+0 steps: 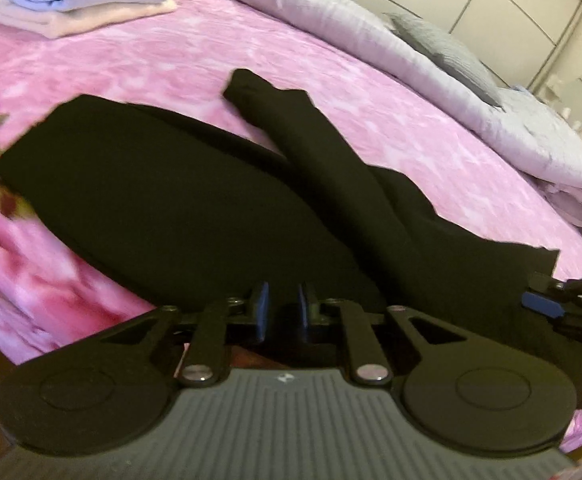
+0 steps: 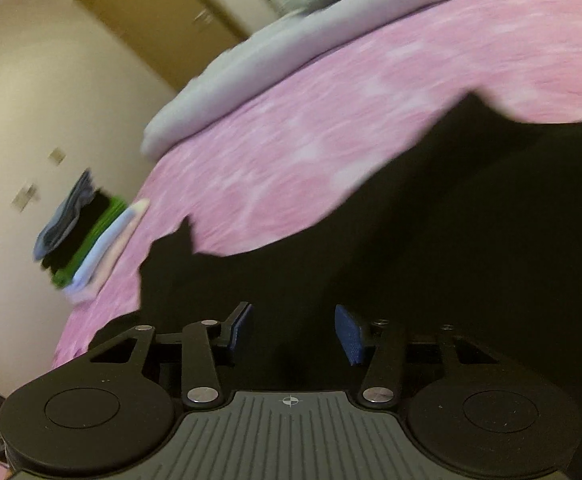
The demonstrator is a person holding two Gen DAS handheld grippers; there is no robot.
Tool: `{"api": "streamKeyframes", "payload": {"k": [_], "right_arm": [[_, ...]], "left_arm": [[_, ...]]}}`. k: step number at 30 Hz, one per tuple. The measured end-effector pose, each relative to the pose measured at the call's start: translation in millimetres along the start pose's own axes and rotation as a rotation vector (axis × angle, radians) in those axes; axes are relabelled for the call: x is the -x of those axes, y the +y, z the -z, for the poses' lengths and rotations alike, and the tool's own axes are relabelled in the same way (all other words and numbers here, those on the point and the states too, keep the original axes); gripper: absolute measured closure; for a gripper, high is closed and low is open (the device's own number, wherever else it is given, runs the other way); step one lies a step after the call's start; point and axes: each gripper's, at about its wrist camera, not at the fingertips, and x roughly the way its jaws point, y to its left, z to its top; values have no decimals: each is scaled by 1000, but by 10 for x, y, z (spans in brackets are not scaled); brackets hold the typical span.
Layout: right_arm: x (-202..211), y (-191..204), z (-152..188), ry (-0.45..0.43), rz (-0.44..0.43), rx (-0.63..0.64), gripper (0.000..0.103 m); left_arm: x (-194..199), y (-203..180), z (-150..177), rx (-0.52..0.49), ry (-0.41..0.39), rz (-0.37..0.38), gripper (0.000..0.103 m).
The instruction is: Fold clothes
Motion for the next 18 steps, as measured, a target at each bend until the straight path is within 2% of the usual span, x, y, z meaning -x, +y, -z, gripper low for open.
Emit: {"api": "streamKeyframes", "payload": {"k": [2, 4, 7, 9, 11, 14, 18], "right_arm": [[-256, 138, -40, 51, -12, 26, 52], [-477, 153, -42, 90, 29, 19, 52], [-470, 113, -106, 2, 44, -7, 52], [-365, 18, -207, -89, 121, -23, 52], [-282, -213, -326, -101, 169, -66, 52], [-82, -605, -468, -80, 140, -169, 52], [98, -810, -636, -20, 86, -152, 52]], "left_arm": [[-8, 19, -89, 14, 35, 27, 86], [-46, -7, -152, 6, 68, 51, 84], [-117, -88, -217, -34, 85, 43, 83], [-168, -128, -246, -47, 80, 42, 82], [-223, -167, -289, -56, 84, 55, 82], [-294, -243, -405, -91, 73, 41, 82], [-450, -403, -683, -124, 69, 22, 81]]}}
